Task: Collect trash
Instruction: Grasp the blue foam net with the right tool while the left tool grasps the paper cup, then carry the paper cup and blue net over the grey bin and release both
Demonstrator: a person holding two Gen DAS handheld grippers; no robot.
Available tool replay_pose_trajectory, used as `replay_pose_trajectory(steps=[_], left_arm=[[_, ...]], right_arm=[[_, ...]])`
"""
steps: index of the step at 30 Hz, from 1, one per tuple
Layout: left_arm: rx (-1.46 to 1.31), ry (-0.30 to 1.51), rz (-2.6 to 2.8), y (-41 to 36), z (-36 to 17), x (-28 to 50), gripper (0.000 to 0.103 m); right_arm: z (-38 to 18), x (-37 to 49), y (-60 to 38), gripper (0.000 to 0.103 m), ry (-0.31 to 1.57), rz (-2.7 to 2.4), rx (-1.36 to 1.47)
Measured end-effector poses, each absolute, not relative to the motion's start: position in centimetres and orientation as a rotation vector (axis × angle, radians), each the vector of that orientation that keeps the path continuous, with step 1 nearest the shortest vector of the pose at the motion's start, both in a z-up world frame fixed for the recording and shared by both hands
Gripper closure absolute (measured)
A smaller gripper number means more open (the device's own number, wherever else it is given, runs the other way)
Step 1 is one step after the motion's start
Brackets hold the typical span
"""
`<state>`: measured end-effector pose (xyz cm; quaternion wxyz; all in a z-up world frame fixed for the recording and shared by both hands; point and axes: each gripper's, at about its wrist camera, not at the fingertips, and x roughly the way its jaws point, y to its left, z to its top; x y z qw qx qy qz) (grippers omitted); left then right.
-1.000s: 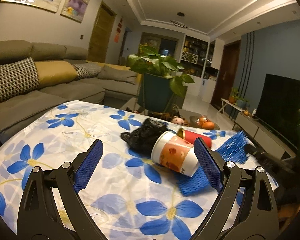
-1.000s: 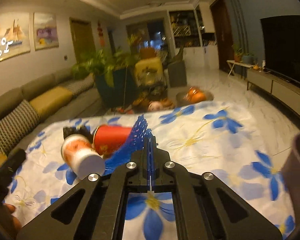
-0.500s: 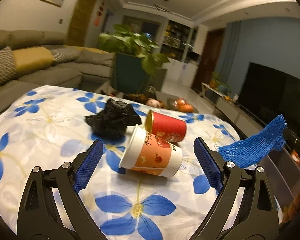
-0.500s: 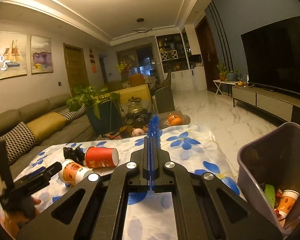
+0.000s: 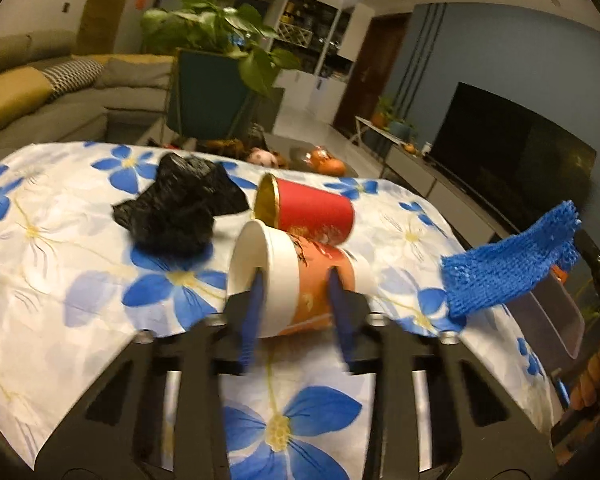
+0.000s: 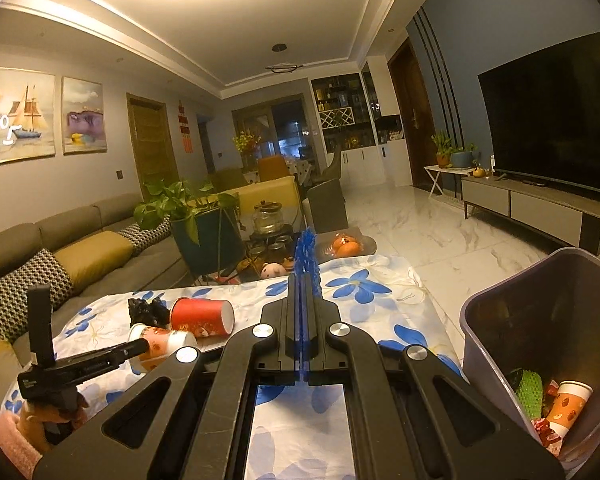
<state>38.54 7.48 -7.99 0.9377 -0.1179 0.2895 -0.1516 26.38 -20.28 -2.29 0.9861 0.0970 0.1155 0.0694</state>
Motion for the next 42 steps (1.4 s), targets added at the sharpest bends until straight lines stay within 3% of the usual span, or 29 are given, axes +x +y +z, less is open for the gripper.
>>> replay_pose_trajectory(steps=[4, 23, 42], left_arm=[[-0.239, 0.585, -0.352, 7.0, -7.8, 37.8, 0.101], [-0.122, 0.457, -0.373, -2.0, -1.4, 29.4, 0.101], [-0.072, 0.442, -0.542, -13.2, 1.4, 27.5, 0.101]], right_arm=[[-2.2, 26.1, -20.2, 0.102, 0.229, 0.142, 0.194], [1.0, 21.1, -23.2, 0.102, 0.175, 0.103, 0.176], [2.7, 17.7, -30.3, 0.102, 0.127, -0.069, 0.163]])
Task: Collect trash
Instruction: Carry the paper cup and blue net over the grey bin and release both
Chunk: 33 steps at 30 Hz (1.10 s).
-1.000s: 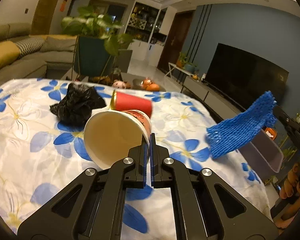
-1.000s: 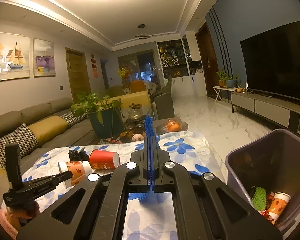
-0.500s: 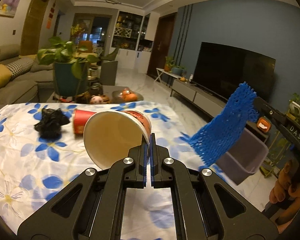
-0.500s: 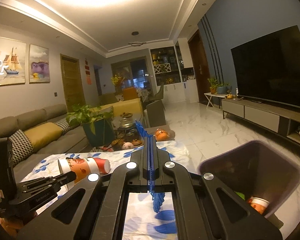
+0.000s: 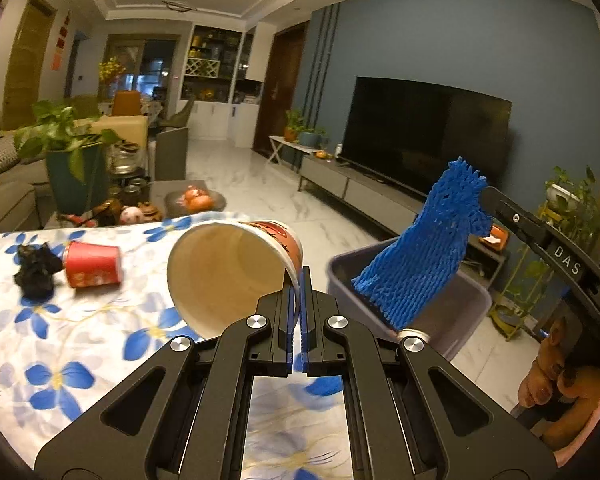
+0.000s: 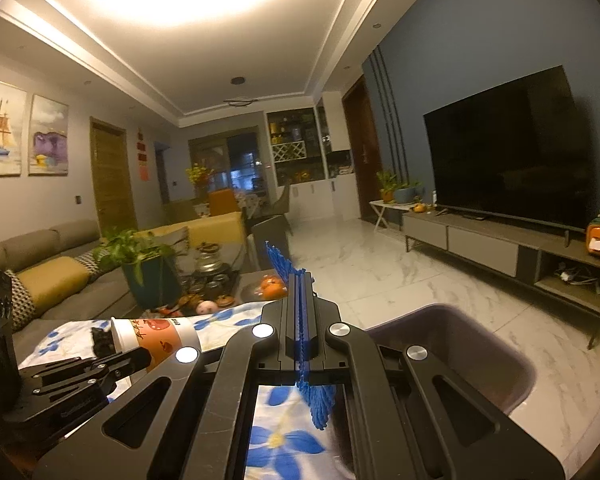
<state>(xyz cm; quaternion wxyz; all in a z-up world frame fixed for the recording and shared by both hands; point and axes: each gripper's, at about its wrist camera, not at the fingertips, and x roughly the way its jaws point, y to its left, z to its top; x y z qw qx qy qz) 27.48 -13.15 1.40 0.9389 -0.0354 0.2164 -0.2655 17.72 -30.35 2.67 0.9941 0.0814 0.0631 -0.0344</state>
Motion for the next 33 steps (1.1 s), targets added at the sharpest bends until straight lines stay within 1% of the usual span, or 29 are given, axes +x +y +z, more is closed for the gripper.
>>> replay_pose_trajectory(steps=[8, 18, 33], left_arm=[[-0.059, 0.447, -0.623, -18.7, 1.7, 28.2, 0.101], [-0.034, 0.487, -0.715, -25.0, -0.4, 30.1, 0.101], [-0.02, 0.577, -0.801, -29.3, -3.3, 31.6, 0.101]], right_arm=[[2.6, 17.7, -34.0, 0.102, 0.118, -0.183, 0.129], [0.8, 18.0, -36.0, 0.102, 0.136, -0.256, 0.116], [-0.5, 18.6, -37.4, 0.102, 0.17, -0.27, 0.134]])
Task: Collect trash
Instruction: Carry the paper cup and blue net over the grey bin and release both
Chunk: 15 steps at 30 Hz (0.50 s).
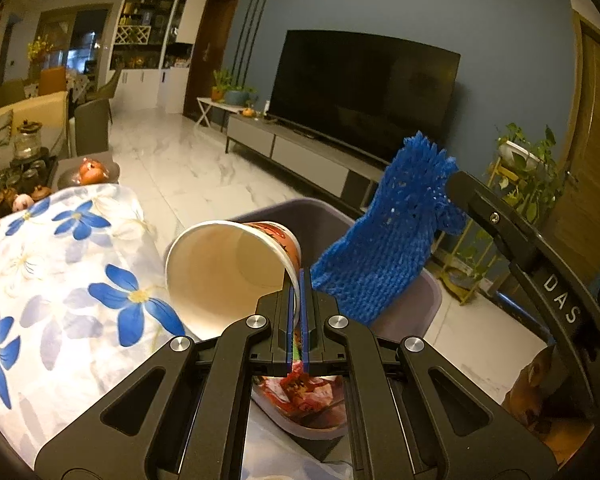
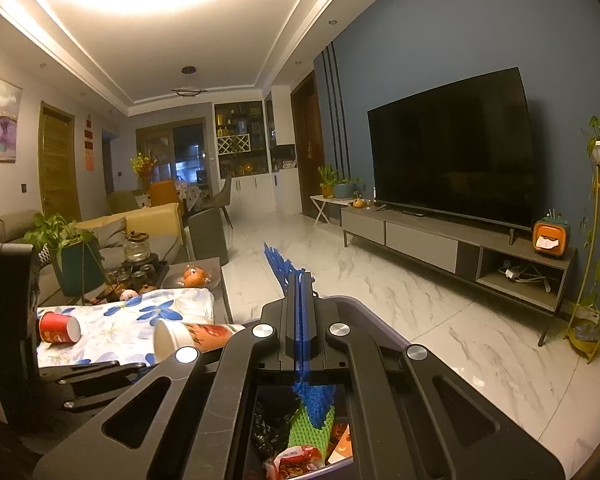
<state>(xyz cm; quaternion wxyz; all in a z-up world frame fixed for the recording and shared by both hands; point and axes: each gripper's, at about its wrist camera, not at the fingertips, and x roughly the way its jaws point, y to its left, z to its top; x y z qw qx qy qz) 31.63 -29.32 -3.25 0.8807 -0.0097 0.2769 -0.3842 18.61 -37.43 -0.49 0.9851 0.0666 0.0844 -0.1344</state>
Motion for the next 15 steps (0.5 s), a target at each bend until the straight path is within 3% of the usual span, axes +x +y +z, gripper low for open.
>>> replay_pose_trajectory(steps=[5, 13, 15], left_arm=[[-0.01, 0.602, -0.815, -29.9, -4.0, 32.0, 0.1], [-0.027, 0.559, -0.782, -28.6, -3.7, 31.5, 0.046], [-0.045, 0.545, -0.764, -27.8, -3.3, 31.5, 0.041]], right_arm=[[-0.6, 18.6, -37.7, 0.102, 0.182, -0.264, 0.138], [-0.6, 18.7, -37.8, 0.099, 0.197, -0.258, 0.143], [-0.6, 18.7, -37.9, 0.094, 0.201, -0.262, 0.147]])
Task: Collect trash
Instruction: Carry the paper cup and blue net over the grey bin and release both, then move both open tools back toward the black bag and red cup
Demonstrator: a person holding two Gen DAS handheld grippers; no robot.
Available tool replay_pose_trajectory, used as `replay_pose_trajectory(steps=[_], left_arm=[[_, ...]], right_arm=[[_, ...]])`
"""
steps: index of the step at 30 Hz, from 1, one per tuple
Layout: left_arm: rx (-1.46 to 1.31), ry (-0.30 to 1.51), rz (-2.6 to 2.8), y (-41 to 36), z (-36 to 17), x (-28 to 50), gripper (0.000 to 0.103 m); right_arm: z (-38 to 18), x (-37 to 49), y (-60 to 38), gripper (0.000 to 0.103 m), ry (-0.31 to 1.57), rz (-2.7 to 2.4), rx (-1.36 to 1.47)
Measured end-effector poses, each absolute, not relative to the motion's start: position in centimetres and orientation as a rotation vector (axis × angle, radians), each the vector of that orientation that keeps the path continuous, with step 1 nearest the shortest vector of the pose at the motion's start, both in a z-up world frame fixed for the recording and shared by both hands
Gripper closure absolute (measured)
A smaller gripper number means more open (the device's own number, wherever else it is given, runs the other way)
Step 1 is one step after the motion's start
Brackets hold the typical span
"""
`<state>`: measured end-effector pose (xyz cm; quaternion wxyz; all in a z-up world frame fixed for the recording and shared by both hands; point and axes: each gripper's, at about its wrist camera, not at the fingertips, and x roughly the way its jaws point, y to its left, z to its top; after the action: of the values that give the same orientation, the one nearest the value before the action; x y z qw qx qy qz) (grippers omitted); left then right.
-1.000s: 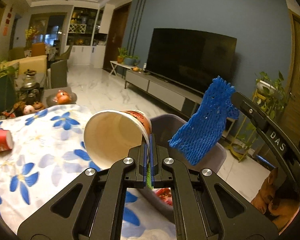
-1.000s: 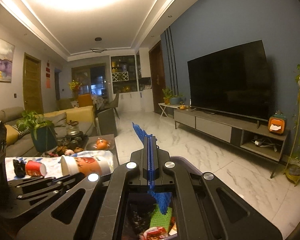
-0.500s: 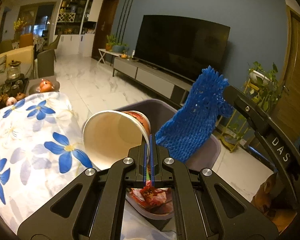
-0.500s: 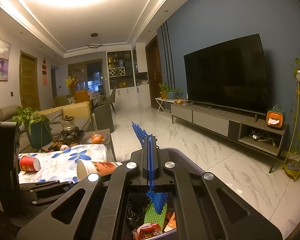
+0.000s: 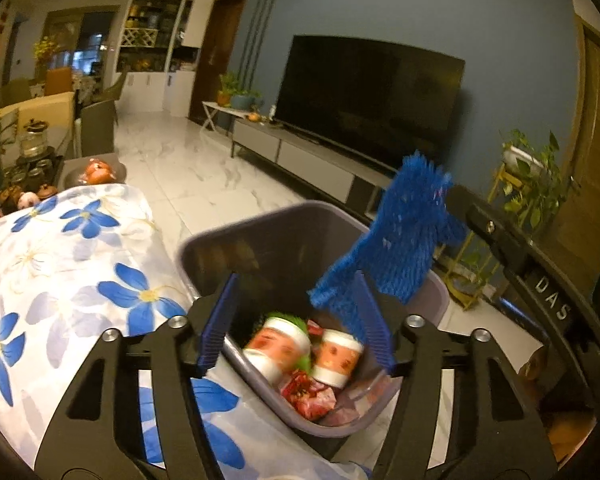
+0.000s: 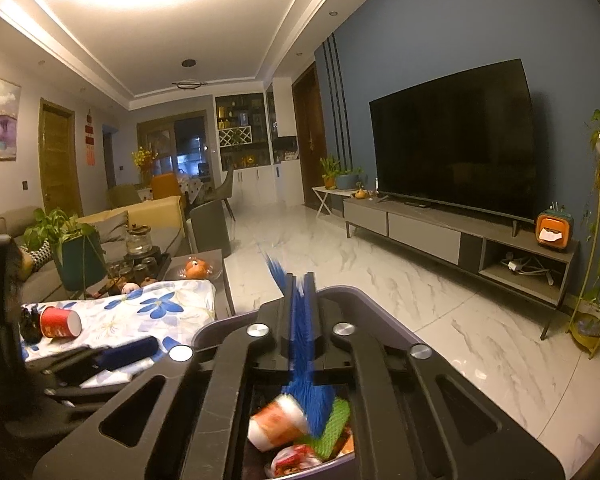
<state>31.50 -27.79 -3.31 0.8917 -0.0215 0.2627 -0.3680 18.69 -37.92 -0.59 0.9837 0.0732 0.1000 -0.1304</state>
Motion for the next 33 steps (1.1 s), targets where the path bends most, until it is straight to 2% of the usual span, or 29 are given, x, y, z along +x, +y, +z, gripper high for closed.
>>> replay_pose_trajectory(steps=[1, 3, 10, 15, 19, 33], left_arm=[[-0.051, 0.538, -0.754, -27.4, -3.1, 31.5, 0.037], [-0.072, 0.519, -0.729, -26.3, -2.7, 31.3, 0.032], [-0.108, 0.475, -0.611, -22.3, -2.1, 30.5, 0.022], [-0.128, 0.44, -0.518, -19.0, -1.4, 29.8, 0.021], [-0.136, 0.417, -0.453, -16.1, -1.2, 29.1, 0.02], [-0.193, 0.413, -0.131, -3.0, -2.2, 29.1, 0.02]], right_arm=[[-0.6, 18.7, -38.0, 0.091, 0.202, -0.267, 0.15], [-0.6, 18.5, -38.0, 0.066, 0.199, -0.269, 0.16], [-0.5, 17.7, -37.4, 0.05, 0.183, -0.28, 0.173], [-0.4, 17.4, -36.7, 0.036, 0.179, -0.272, 0.168], [-0.2, 17.3, -35.4, 0.031, 0.18, -0.246, 0.156], [0.0, 19.8, -26.8, 0.03, 0.197, -0.081, 0.111]])
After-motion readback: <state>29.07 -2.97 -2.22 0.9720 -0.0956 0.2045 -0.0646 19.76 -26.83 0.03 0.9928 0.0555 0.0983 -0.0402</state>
